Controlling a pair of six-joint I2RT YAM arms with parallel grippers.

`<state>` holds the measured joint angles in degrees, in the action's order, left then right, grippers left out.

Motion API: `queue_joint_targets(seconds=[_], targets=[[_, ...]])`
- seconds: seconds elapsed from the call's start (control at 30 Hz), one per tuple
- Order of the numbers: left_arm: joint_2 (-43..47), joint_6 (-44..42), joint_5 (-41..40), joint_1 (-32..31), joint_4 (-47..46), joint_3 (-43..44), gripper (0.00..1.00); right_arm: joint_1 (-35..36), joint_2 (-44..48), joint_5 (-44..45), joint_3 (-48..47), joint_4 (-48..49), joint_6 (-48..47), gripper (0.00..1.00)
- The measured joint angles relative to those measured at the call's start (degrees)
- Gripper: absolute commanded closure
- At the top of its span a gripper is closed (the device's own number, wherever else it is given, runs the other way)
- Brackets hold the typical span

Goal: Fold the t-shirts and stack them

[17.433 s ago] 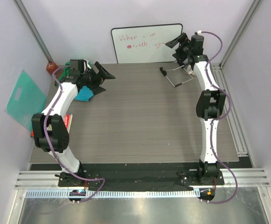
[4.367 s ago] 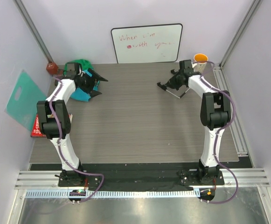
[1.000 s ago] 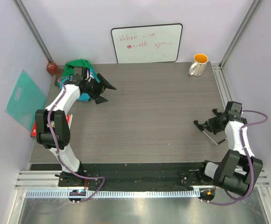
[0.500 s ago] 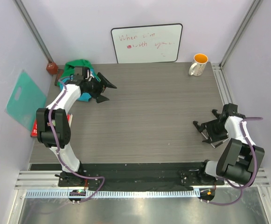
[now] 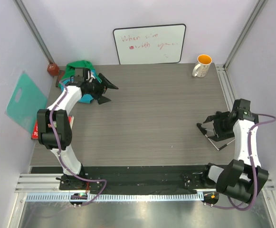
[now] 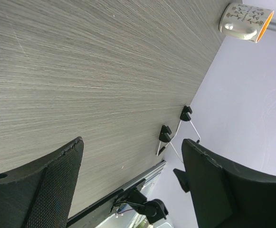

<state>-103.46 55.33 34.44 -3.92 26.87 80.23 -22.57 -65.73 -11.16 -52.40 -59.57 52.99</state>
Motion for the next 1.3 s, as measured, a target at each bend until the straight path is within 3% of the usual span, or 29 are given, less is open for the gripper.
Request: queue_joint_targets(seconds=[0.27,0.43,0.73,1.03,1.17,1.3], targets=[[0.0,0.0,0.1,0.5,-0.4,-0.2,0.15,0.6,8.0,-7.7,0.0,3.5,6.3,0.29],[0.1,0.0,-0.6,0.8,-0.5,-0.9,0.15,1.9,5.3,-10.3,-2.5,8.6,8.1,0.29],[1.7,1.5,-1.4,1.9,-0.9,-2.8,0.15,12.4,-14.9,-11.6,-20.1,18.4,5.7,0.3],[2.1,1.7,-2.0,2.6,-1.4,-2.7,0.15,16.6,-41.4,-13.4,-51.5,20.0,-4.3,0.33],[2.1,1.7,-2.2,2.8,-1.1,-1.6,0.15,16.9,-54.8,-12.7,-73.0,16.8,-9.7,0.35],[2.1,1.7,-2.5,3.0,-0.9,1.0,0.14,17.5,-60.1,-13.3,-78.3,17.9,-9.8,0.39]])
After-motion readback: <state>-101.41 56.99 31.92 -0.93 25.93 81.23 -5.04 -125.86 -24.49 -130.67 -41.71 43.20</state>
